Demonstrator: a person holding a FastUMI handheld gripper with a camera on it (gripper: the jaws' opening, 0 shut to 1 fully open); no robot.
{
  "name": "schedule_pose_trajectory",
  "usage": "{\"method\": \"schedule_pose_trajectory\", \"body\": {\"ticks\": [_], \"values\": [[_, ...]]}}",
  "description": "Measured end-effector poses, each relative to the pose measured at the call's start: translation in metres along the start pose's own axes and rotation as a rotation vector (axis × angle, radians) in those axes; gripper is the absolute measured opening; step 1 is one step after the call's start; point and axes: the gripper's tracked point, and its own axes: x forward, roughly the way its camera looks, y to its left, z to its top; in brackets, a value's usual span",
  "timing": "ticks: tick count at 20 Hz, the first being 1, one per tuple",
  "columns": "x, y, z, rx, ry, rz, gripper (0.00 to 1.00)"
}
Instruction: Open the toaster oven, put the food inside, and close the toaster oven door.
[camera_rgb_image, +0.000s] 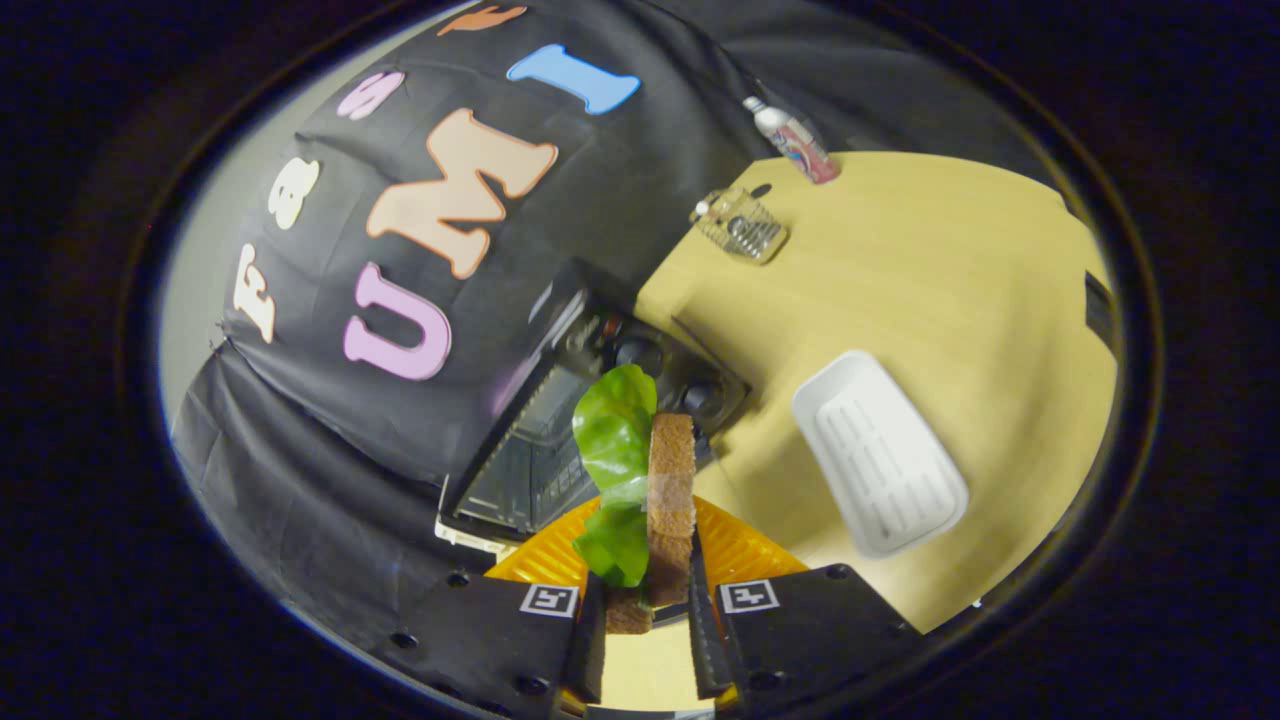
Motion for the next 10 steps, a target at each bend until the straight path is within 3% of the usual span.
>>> {"method": "schedule_pose_trajectory", "body": {"ticks": [3, 10], "values": [[0.022, 0.042, -0.034, 0.055, 0.027, 0.059, 0.37], [0.076, 0.116, -0.063, 0.186, -0.003, 0.159, 0.37]]}}
